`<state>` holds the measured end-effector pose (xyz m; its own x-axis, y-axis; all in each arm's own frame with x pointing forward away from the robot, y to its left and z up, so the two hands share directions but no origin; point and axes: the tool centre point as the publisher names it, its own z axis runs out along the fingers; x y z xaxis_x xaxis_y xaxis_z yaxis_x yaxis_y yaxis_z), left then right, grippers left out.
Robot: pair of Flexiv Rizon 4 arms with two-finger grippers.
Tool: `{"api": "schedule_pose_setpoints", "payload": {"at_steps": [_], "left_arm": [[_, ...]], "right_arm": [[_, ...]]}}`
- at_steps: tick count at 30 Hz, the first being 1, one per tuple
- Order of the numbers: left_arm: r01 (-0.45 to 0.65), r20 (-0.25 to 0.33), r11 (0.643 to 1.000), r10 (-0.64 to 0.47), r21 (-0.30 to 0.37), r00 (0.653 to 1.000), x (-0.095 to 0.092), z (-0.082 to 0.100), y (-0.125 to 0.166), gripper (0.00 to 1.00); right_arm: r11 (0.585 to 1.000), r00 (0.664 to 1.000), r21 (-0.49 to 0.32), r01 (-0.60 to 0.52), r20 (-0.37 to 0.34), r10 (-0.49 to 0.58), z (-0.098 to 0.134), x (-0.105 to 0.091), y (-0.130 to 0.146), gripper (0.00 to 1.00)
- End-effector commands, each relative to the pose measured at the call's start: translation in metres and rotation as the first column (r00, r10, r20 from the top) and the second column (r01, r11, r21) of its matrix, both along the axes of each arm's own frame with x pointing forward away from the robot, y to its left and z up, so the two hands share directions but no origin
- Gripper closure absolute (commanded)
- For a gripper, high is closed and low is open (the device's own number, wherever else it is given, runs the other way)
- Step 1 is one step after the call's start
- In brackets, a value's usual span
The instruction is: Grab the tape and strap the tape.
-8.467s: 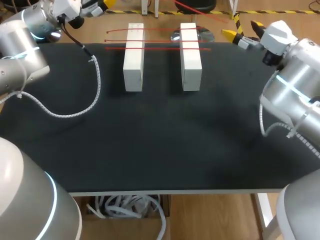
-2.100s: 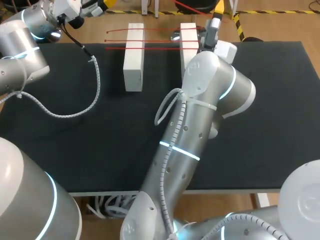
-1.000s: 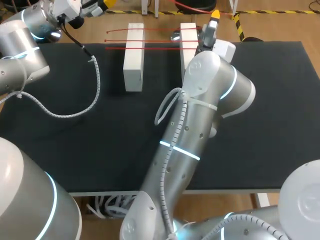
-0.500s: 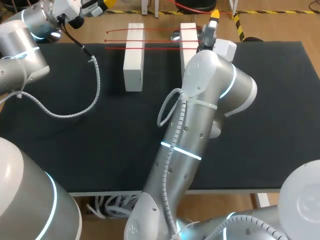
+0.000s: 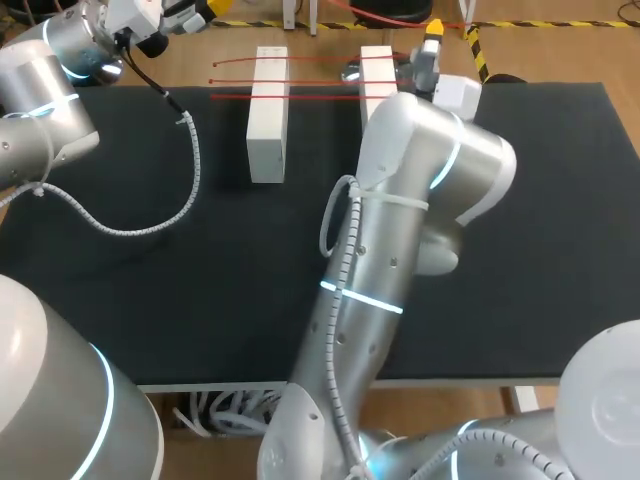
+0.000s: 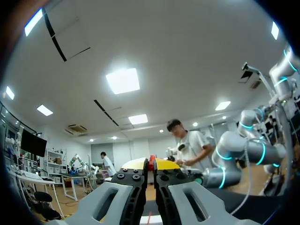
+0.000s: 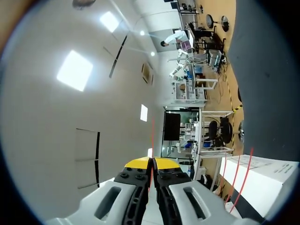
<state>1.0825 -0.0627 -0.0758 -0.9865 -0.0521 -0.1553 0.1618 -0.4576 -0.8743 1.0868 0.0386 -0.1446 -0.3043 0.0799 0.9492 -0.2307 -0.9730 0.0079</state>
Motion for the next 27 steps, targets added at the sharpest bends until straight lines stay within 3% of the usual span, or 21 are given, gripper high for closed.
{"api": "schedule_pose_setpoints", "payload": {"at_steps": [1,11,14,18,24,25,27], "left_arm": [[-0.005,-0.001,1.000,0.005,0.002,1.000,-0.001,0.001,-0.001,1.00],[-0.005,-0.001,1.000,0.005,0.002,1.000,-0.001,0.001,-0.001,1.00],[-0.017,0.050,0.991,0.011,0.131,0.999,-0.004,0.008,-0.002,1.00],[-0.077,0.047,0.954,0.066,0.291,0.997,-0.005,0.012,0.002,1.00],[-0.144,0.054,0.849,0.136,0.509,0.989,-0.005,0.017,0.008,1.00],[-0.156,0.066,0.841,0.142,0.518,0.988,-0.005,0.019,0.009,1.00],[-0.162,0.104,0.791,0.124,0.591,0.987,-0.006,0.023,0.009,1.00]], "right_arm": [[1.000,0.999,-0.015,-0.007,-0.040,0.006,0.006,0.003,-0.004,1.00],[0.999,0.999,-0.027,-0.019,-0.047,0.018,0.003,0.003,-0.005,1.00],[0.999,0.998,-0.035,-0.026,-0.049,0.024,0.002,0.003,-0.005,1.00],[0.998,0.998,-0.049,-0.034,-0.053,0.031,0.001,0.003,-0.005,1.00],[0.995,0.997,-0.080,-0.057,-0.064,0.052,-0.002,0.003,-0.004,1.00],[0.994,0.996,-0.085,-0.062,-0.066,0.056,-0.003,0.003,-0.004,1.00],[0.993,0.995,-0.096,-0.073,-0.072,0.066,-0.004,0.003,-0.003,1.00]]}}
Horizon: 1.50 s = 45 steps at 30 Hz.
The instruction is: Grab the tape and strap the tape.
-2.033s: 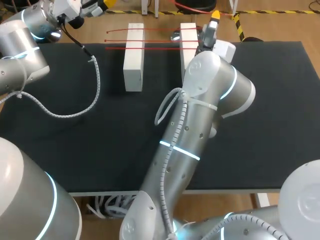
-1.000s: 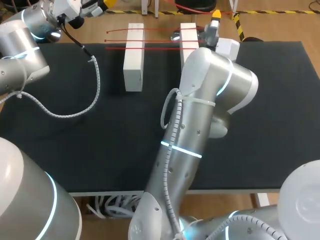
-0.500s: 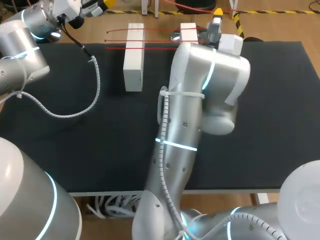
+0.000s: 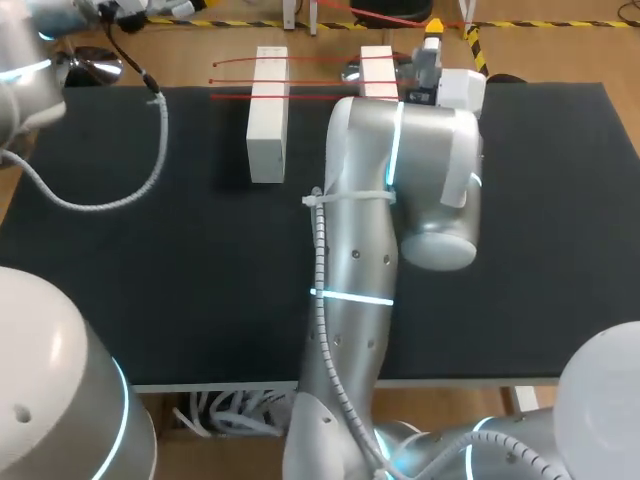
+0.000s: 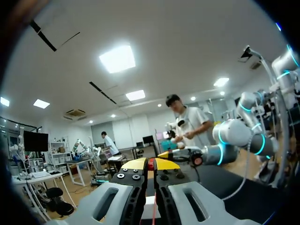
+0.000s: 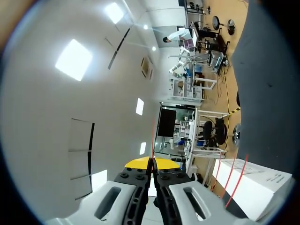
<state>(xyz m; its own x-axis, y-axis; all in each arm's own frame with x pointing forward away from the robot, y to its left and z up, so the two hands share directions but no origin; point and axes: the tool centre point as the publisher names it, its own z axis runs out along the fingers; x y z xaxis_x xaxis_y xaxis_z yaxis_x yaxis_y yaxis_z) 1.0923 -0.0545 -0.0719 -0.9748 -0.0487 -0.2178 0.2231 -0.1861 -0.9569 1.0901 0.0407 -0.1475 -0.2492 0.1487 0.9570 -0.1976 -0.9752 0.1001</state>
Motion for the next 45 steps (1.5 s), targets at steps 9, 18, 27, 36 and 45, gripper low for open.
{"api": "schedule_pose_setpoints", "payload": {"at_steps": [9,18,27,36,45], "left_arm": [[-0.086,0.100,0.776,0.030,0.625,0.995,-0.022,0.023,-0.004,1.00],[-0.097,0.115,0.789,0.034,0.607,0.993,-0.021,0.024,-0.005,1.00],[-0.097,0.115,0.789,0.034,0.607,0.993,-0.021,0.024,-0.005,1.00],[-0.083,0.149,0.461,-0.110,0.884,0.983,-0.019,0.024,0.004,1.00],[-0.129,0.189,0.265,-0.215,0.956,0.958,-0.016,0.027,-0.014,1.00]], "right_arm": [[0.997,0.997,-0.035,-0.070,-0.020,0.070,-0.003,-0.001,-0.001,1.00],[0.991,0.994,-0.085,-0.105,-0.001,0.106,-0.004,0.000,0.002,1.00],[0.991,0.994,-0.085,-0.105,-0.001,0.106,-0.004,0.000,0.002,1.00],[0.991,0.994,-0.085,-0.105,-0.001,0.106,-0.004,0.000,0.002,1.00],[0.991,0.994,-0.085,-0.105,-0.001,0.106,-0.004,0.000,0.002,1.00]]}}
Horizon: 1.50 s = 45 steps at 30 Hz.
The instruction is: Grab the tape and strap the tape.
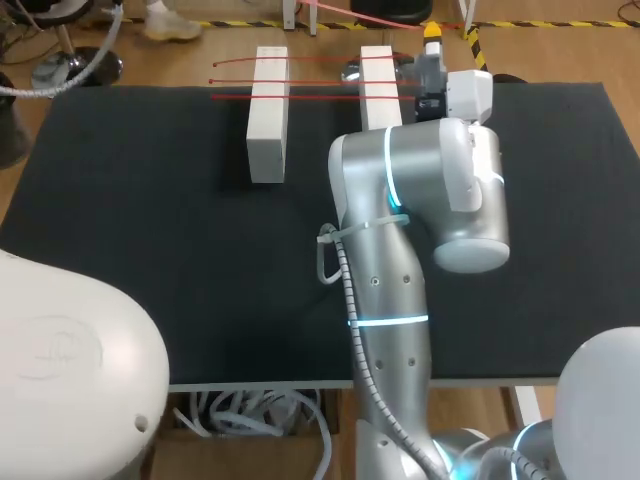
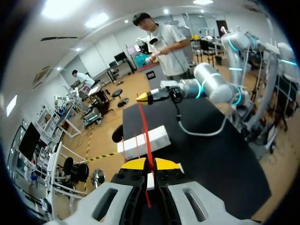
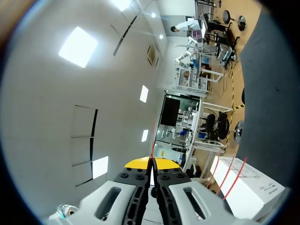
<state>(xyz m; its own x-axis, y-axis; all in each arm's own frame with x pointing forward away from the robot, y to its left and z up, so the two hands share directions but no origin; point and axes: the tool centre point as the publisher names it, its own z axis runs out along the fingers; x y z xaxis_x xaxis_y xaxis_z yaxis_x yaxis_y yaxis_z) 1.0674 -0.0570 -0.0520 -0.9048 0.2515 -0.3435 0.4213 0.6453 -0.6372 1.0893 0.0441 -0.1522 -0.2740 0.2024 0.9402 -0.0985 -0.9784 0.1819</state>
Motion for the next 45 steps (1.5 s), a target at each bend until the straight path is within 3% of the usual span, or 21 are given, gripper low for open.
{"api": "schedule_pose_setpoints", "payload": {"at_steps": [1,17,21,23,29,39,45], "left_arm": [[0.031,0.050,0.938,-0.052,0.346,0.997,0.008,0.007,-0.011,1.00],[0.031,0.050,0.938,-0.052,0.346,0.997,0.008,0.007,-0.011,1.00],[0.008,0.025,0.898,-0.021,0.441,0.999,0.008,0.012,-0.016,1.00],[-0.009,0.034,0.890,-0.007,0.456,0.999,0.009,0.015,-0.018,1.00],[0.034,0.000,0.791,-0.042,0.611,0.999,0.010,0.026,-0.032,1.00],[0.041,0.010,0.676,-0.072,0.736,0.997,0.008,0.030,-0.043,1.00],[0.049,-0.003,0.663,-0.070,0.747,0.998,0.007,0.028,-0.045,1.00]], "right_arm": [[1.000,1.000,-0.001,-0.003,-0.004,0.003,0.000,0.001,-0.002,1.00],[1.000,1.000,-0.001,-0.003,-0.004,0.003,0.000,0.001,-0.002,1.00],[1.000,1.000,-0.001,-0.003,-0.004,0.003,0.000,0.001,-0.002,1.00],[1.000,1.000,-0.001,-0.003,-0.004,0.003,0.000,0.001,-0.002,1.00],[1.000,1.000,-0.001,-0.003,-0.004,0.003,0.000,0.001,-0.002,1.00],[1.000,1.000,-0.001,-0.003,-0.004,0.003,0.000,0.001,-0.002,1.00],[1.000,1.000,-0.001,-0.003,-0.004,0.003,0.000,0.001,-0.002,1.00]]}}
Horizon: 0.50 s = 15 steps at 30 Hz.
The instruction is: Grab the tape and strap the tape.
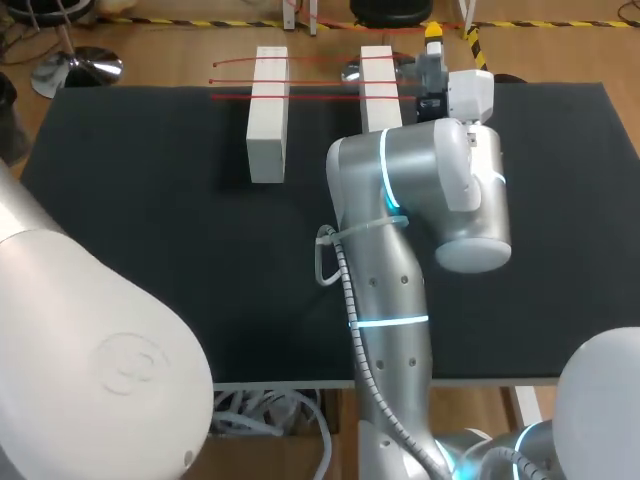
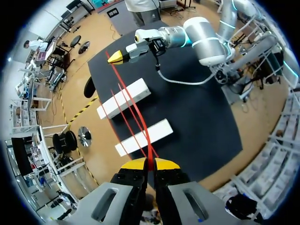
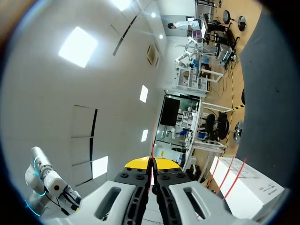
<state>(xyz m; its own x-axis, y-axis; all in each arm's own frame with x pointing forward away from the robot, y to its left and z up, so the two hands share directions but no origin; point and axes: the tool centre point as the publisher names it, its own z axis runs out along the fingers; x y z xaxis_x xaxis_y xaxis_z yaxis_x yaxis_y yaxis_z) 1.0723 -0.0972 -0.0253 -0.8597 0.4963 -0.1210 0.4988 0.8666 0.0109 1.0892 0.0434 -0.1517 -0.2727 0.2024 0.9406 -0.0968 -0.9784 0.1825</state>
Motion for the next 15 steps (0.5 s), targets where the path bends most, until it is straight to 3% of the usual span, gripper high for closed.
{"api": "schedule_pose_setpoints", "payload": {"at_steps": [1,5,9,11,15], "left_arm": [[-0.022,-0.059,0.997,0.027,0.080,0.998,0.002,0.000,-0.005,1.00],[-0.102,-0.119,0.991,0.112,0.083,0.987,0.001,-0.013,0.001,1.00],[-0.152,-0.087,0.976,0.167,0.159,0.982,0.004,-0.015,0.007,1.00],[-0.150,-0.091,0.979,0.163,0.134,0.982,0.006,-0.016,0.004,1.00],[-0.159,-0.073,0.969,0.175,0.188,0.982,0.007,-0.014,-0.001,1.00]], "right_arm": [[1.000,1.000,0.000,-0.002,-0.002,0.002,0.000,0.001,-0.001,1.00],[1.000,1.000,0.000,-0.002,-0.002,0.002,0.000,0.001,-0.001,1.00],[1.000,1.000,0.000,-0.002,-0.002,0.002,0.000,0.001,-0.001,1.00],[1.000,1.000,0.000,-0.002,-0.002,0.002,0.000,0.001,-0.001,1.00],[1.000,1.000,0.000,-0.002,-0.002,0.002,0.000,0.001,-0.001,1.00]]}}
